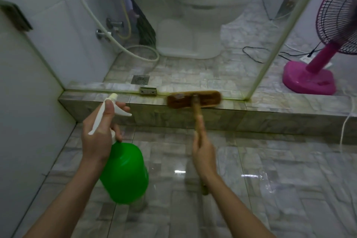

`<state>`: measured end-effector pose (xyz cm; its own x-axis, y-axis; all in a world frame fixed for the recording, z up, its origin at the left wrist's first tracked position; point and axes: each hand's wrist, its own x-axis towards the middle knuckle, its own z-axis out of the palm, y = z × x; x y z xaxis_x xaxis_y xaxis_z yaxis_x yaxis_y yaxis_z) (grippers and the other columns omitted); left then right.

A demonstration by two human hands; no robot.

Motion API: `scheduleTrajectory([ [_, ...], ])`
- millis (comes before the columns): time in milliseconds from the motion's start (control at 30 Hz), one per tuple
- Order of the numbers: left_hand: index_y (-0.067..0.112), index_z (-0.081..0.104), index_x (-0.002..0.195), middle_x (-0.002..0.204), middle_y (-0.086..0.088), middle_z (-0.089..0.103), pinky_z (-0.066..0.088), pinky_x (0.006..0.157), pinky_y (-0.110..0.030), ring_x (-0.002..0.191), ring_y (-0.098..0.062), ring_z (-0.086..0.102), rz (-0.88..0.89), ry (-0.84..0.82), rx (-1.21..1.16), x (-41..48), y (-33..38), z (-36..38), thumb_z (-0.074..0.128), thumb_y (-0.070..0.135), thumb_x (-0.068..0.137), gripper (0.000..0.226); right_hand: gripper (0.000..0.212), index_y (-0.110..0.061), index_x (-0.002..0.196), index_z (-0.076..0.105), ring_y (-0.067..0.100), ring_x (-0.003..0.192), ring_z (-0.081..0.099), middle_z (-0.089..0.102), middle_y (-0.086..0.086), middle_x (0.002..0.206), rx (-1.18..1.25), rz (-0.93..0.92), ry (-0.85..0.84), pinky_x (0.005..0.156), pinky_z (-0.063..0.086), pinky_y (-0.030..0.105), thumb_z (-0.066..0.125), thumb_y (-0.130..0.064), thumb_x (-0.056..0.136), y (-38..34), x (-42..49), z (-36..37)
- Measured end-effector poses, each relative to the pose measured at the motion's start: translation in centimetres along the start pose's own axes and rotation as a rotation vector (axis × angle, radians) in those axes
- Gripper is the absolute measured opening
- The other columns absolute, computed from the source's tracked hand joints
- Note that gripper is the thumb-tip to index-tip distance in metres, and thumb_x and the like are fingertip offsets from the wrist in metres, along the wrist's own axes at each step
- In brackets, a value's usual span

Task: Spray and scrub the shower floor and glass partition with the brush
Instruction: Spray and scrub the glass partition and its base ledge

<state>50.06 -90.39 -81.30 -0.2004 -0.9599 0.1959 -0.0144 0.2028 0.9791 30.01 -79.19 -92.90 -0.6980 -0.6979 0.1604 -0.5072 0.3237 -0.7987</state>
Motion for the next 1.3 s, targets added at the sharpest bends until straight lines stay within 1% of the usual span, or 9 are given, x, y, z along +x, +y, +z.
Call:
scheduleTrajectory([
  [100,0.022,0.073,0.093,0.097,0.007,0.076,0.039,0.042,-0.022,0.038,-0.015,0.044,-0.011,0.012,-0.023,-0.2,0.3,-0.9,0.044,0.061,0.093,0.049,0.054,-0.045,0.149,0.015,0.016,0.045,0.039,0.040,0.002,0.055,0.008,0.162,0.238,0.045,0.037,0.034,0.037,-0.026,0.103,2.3,0.5,-2.9],
  [167,0.040,0.075,0.089,0.095,0.007,0.075,0.038,0.040,-0.020,0.037,-0.013,0.044,-0.014,0.012,-0.033,-0.5,0.6,-1.1,0.045,0.060,0.093,0.036,0.054,-0.042,0.150,0.016,0.016,0.047,0.039,0.041,0.003,0.057,0.030,0.171,0.244,0.045,0.038,0.036,0.037,-0.025,0.103,1.5,0.3,-2.0],
  [233,0.048,0.074,0.086,0.093,0.008,0.075,0.038,0.039,-0.020,0.036,-0.012,0.044,-0.018,0.005,-0.027,-0.8,0.7,-1.0,0.045,0.056,0.095,0.032,0.055,-0.044,0.150,0.013,0.014,0.046,0.041,0.043,0.000,0.057,0.066,0.100,0.105,0.044,0.041,0.036,0.037,-0.026,0.103,-0.5,-0.1,0.6],
  [333,0.036,0.073,0.090,0.093,0.008,0.076,0.038,0.039,-0.020,0.036,-0.012,0.044,-0.030,0.006,-0.031,-0.7,0.6,-0.6,0.045,0.052,0.097,0.034,0.057,-0.049,0.149,0.008,0.006,0.044,0.039,0.044,-0.005,0.057,0.039,-0.062,-0.192,0.040,0.034,0.018,0.036,-0.030,0.103,-4.2,-0.4,4.5],
  [433,0.026,0.072,0.089,0.097,0.005,0.076,0.039,0.041,-0.021,0.035,-0.012,0.045,-0.034,0.008,-0.044,-0.4,0.5,-0.6,0.044,0.055,0.097,0.041,0.057,-0.050,0.148,0.009,0.003,0.043,0.036,0.043,-0.006,0.058,0.008,-0.086,-0.256,0.039,0.032,0.016,0.037,-0.031,0.103,-4.3,-0.5,3.7],
  [700,0.054,0.074,0.082,0.091,0.008,0.075,0.038,0.040,-0.021,0.036,-0.010,0.043,-0.052,0.047,-0.048,-1.0,1.5,-2.3,0.043,0.050,0.098,0.035,0.052,-0.042,0.150,0.021,0.022,0.060,0.053,0.057,0.004,0.077,0.086,0.266,0.330,0.061,0.046,0.036,0.037,-0.027,0.103,1.6,0.5,-3.7],
  [900,0.054,0.074,0.083,0.090,0.010,0.075,0.039,0.039,-0.021,0.037,-0.010,0.044,-0.052,0.044,-0.025,-1.2,1.1,-2.6,0.043,0.047,0.101,0.036,0.054,-0.044,0.150,0.013,0.006,0.043,0.034,0.041,-0.004,0.056,0.067,0.026,0.026,0.040,0.033,0.023,0.036,-0.028,0.104,-3.0,-0.5,3.9],
  [1133,0.055,0.074,0.083,0.091,0.010,0.075,0.039,0.040,-0.022,0.038,-0.011,0.044,-0.065,0.036,-0.035,-0.9,1.2,-2.4,0.043,0.048,0.100,0.036,0.065,-0.036,0.151,-0.009,0.011,0.049,0.042,0.044,-0.001,0.061,0.075,0.043,0.027,0.046,0.036,0.026,0.035,-0.026,0.104,-5.7,3.7,3.4],
  [1300,0.052,0.074,0.086,0.092,0.010,0.075,0.039,0.040,-0.021,0.037,-0.010,0.044,-0.060,0.025,-0.042,-0.7,0.8,-2.1,0.043,0.045,0.103,0.037,0.061,-0.035,0.153,0.005,0.010,0.047,0.039,0.044,-0.003,0.056,0.072,0.052,0.003,0.044,0.033,0.022,0.040,-0.031,0.103,-6.7,8.6,4.1],
])
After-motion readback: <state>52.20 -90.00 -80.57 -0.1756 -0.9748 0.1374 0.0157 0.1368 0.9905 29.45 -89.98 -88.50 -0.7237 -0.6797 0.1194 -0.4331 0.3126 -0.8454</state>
